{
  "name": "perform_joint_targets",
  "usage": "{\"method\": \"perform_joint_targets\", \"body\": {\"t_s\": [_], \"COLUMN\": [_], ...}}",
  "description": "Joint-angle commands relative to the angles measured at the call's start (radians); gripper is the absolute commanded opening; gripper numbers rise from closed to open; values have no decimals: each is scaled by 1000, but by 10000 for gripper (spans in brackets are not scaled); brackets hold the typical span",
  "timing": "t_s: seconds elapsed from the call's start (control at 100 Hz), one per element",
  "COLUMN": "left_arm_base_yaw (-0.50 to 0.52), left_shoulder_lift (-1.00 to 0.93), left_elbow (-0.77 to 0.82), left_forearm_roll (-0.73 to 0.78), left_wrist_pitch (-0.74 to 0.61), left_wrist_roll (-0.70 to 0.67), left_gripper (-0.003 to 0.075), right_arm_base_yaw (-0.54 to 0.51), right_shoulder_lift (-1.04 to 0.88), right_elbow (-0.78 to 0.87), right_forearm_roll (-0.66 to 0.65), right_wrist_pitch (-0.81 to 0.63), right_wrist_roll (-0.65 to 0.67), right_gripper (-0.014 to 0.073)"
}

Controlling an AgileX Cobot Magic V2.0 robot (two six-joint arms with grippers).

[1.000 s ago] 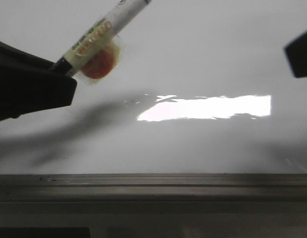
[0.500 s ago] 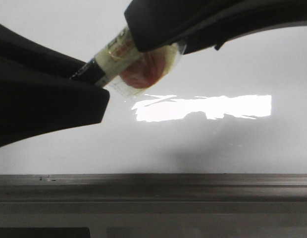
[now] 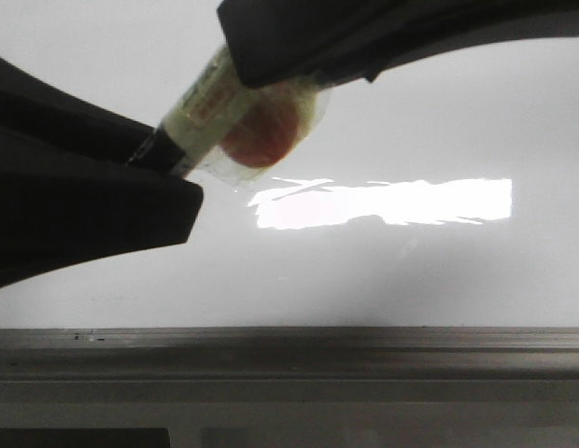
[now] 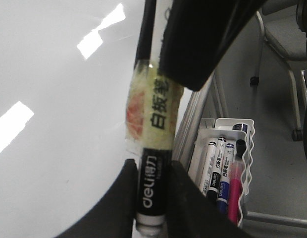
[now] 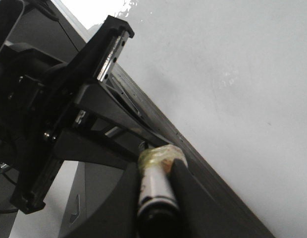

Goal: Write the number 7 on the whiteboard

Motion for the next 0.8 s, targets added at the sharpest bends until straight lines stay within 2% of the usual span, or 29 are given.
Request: {"method": "perform_joint_targets", "body": {"t_s": [0.0, 0.06, 0.23, 0.29, 0.55, 0.67, 0.79], "left_arm_base_yaw": [-11, -11, 6, 30, 244, 337, 377], "left_shoulder_lift": [-12, -12, -25, -45, -217, -285, -323], "left_elbow": [-23, -23, -23, -23, -23, -23, -21], "left_forearm_roll": [-44, -50, -79, -133, -161, -162, -162], "left_wrist_pitch": [-87, -87, -89, -85, -20, 30, 40], "left_wrist_roll": [-26, -26, -26, -26, -7, -7, -7], "left_gripper": [0, 47, 331, 388, 388, 388, 388], "right_arm_base_yaw": [-18, -18, -18, -18, -25, -76, -143], "right_shoulder_lift": [-5, -5, -4, -4, 46, 131, 204], "right_elbow": [-30, -30, -30, -30, -105, -205, -303], "right_forearm_roll": [-52, -52, -52, -47, -45, -45, -47], "right_wrist_pitch": [-87, -85, -80, -80, -54, -9, 24], "right_wrist_roll": [-9, -9, -9, -1, 36, 36, 36], "right_gripper": [-73, -73, -73, -73, -72, -72, -73]}}
